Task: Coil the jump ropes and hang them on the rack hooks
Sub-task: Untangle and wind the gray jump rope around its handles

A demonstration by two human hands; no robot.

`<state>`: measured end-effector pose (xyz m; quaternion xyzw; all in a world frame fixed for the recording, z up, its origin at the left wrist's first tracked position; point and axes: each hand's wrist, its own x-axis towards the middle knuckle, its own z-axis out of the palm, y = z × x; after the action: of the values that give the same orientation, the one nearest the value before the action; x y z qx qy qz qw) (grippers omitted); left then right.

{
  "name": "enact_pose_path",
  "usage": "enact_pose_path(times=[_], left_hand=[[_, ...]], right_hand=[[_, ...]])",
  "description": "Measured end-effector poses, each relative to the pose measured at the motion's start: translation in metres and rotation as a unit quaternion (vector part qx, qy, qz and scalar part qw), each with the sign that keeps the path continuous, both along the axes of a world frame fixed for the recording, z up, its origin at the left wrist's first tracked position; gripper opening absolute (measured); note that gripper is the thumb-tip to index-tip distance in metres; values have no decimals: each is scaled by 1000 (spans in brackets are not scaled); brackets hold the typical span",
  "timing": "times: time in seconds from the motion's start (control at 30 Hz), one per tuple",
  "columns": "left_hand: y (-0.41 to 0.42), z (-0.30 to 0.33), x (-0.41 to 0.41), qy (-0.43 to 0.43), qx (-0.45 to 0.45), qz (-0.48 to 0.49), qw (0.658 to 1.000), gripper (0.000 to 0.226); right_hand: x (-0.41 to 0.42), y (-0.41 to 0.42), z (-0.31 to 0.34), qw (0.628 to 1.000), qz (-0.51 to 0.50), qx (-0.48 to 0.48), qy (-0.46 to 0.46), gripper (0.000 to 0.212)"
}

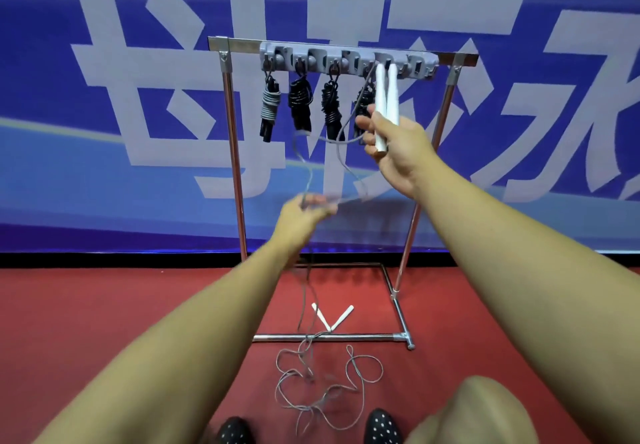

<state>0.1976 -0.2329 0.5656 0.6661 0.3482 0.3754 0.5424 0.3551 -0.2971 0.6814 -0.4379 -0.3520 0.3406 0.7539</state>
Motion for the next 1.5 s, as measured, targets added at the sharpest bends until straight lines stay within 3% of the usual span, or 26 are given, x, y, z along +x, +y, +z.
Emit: enact_pose_path(times=[0.1, 0.2, 0.3, 0.37, 0.4, 0.47, 0.53, 0.6, 0.73, 0.83, 0.93, 1.07, 1.17, 1.27, 1.37, 1.5], left_hand=[[8, 63, 16, -59, 34, -31, 997, 45], [24, 69, 16, -8, 38, -62, 997, 70], [38, 30, 1, 210, 19, -35, 977, 87], [37, 6, -15, 413, 22, -41, 909, 57], [35, -4, -21, 454, 19, -40, 890, 38], [36, -23, -28, 422, -14, -12, 907, 37], [42, -38, -29, 256, -51, 14, 965, 50], [37, -41, -24, 93, -65, -17, 993, 52], [22, -62, -11, -27, -65, -73, 995, 58], [8, -89, 1, -47, -117, -95, 987, 70], [-7, -107, 12, -79, -167, -109, 977, 62], [1, -135, 8, -16, -160, -110, 981, 52], [20, -159, -1, 155, -55, -128, 978, 51], [38, -170, -4, 293, 43, -166, 941, 49], [50, -178, 0, 290, 28, -161, 943, 45], [55, -195, 5, 209, -89, -112, 967, 31]], right_hand=[[-3, -3, -16, 1000, 12, -24, -5, 22], [-3, -10, -29, 998, 10, -56, -23, 26], [4, -18, -48, 997, 26, -75, -21, 29], [6, -24, -63, 993, 51, -102, -18, 33], [5, -27, -70, 991, 71, -117, -16, 35], [0, -33, -83, 982, 120, -145, -7, 34], [-8, -39, -97, 970, 174, -167, 10, 31], [-20, -42, -110, 958, 224, -177, 30, 31], [-41, -42, -128, 945, 288, -142, 68, 38], [-45, -38, -131, 939, 312, -105, 95, 40], [-35, -30, -131, 948, 281, -95, 112, 38], [-6, -13, -143, 964, 183, -79, 178, 26], [20, -1, -162, 961, 119, -87, 232, 21], [42, 14, -190, 954, 74, -105, 269, 22], [57, 25, -227, 946, 49, -122, 297, 24], [71, 33, -270, 928, 27, -127, 349, 43]])
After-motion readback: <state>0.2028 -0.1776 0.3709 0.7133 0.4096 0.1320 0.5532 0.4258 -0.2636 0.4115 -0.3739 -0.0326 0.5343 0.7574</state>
